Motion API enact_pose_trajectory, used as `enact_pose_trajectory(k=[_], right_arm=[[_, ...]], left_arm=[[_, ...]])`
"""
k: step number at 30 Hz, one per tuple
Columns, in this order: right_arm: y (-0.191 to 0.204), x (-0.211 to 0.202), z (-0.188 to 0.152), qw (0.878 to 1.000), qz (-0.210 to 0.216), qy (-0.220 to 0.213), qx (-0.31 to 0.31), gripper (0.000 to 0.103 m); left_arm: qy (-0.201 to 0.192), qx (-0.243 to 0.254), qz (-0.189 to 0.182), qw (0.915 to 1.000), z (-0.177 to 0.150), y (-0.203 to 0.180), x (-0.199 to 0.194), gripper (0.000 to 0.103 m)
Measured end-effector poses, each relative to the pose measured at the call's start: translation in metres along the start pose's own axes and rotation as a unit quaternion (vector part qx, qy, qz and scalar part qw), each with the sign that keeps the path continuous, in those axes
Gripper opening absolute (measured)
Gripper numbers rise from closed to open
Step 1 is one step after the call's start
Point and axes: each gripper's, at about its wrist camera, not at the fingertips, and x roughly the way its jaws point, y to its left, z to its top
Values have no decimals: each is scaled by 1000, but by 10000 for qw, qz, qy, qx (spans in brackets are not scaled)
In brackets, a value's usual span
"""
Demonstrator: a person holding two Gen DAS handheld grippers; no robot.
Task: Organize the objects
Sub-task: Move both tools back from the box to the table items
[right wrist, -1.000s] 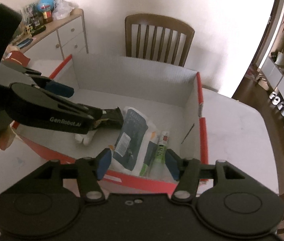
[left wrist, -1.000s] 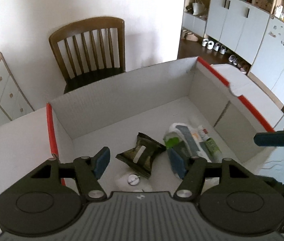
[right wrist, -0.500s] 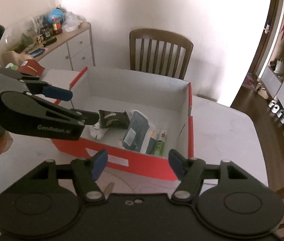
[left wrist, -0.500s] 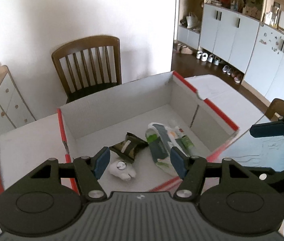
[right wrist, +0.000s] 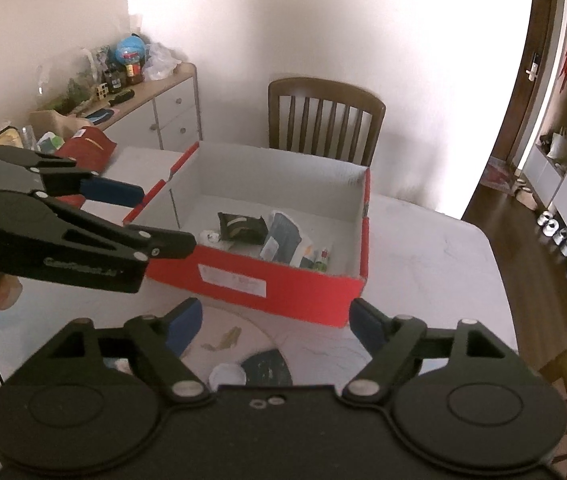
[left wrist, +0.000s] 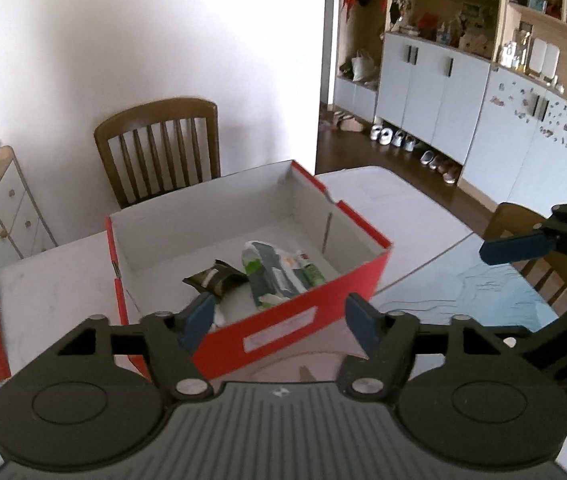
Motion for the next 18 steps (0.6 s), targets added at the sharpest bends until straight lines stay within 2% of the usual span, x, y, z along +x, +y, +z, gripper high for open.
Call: enact_pose_trajectory(k=[6,9,13,18], right_arm=[[-4,-20,-23,10000,74,-58,20,88],[-6,-28,-36,9999,121,-76,66,92],[-11,-38,-53,9996,160,-156,142,100],[-16,-40,-77,9994,119,-52,311,102]], left_arm=[[-143,-22,-103,9998,-16,-18,-27,74],[-217,-61,-111,9997,-26,-27,-39,82],[-261,-123,-145,9995,-43,-38,-51,83],[-211,-206,-30,9996,-70,-45,-59,83]])
